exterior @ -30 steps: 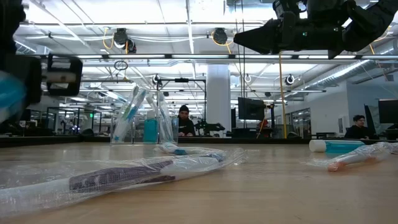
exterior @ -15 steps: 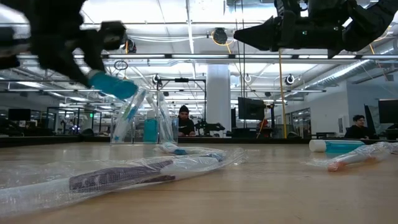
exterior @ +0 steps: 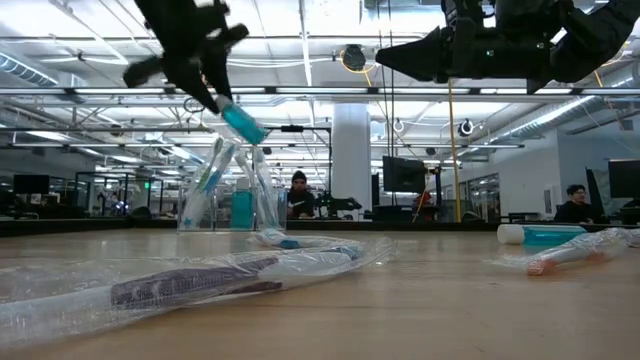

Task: Pick & Place toothbrushing station
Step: Put the bottom small blue bottle into the transparent organizer

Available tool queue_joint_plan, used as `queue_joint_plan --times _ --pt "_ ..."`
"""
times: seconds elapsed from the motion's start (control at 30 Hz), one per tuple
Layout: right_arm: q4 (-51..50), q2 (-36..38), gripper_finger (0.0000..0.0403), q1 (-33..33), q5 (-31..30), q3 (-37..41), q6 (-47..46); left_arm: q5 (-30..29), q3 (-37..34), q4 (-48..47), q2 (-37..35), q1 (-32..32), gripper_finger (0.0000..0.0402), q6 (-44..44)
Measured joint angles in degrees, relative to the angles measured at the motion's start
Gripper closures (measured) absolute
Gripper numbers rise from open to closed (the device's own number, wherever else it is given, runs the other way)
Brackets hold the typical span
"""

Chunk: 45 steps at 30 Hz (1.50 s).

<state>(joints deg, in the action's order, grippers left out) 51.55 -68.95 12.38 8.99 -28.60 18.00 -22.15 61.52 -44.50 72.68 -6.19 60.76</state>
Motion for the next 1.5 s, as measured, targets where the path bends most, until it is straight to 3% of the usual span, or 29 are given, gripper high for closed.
queue_joint_plan --times 0.2,0.43,0.6,1.0,1.23,1.5 --pt "-0.03 0.00 0.0248 0.00 0.00 0.00 0.72 -2.38 0.05 -0.05 4.81 -10.30 0.0305 10.27" --pt "-0.05 0.00 0.0248 0.02 0.00 0.00 1.94 -6.48 0.20 4.86 4.74 -14.74 0.0305 19.78" --pt "0.00 0.00 0.0248 0.00 0.00 0.00 3.83 -7.05 0.15 0.48 6.28 -19.14 0.0305 22.82" --pt "-0.82 0.00 0.0248 0.00 0.00 0.00 3.89 -6.27 0.18 3.20 10.02 -23.00 0.0305 25.13" --pt "-0.83 0.00 0.0248 0.00 0.00 0.00 4.10 -6.54 0.18 8.71 15.59 -23.04 0.0305 32.76" --pt "-0.81 0.00 0.0248 0.00 0.00 0.00 4.16 -12.36 0.18 10.15 20.35 -21.73 0.0295 42.10"
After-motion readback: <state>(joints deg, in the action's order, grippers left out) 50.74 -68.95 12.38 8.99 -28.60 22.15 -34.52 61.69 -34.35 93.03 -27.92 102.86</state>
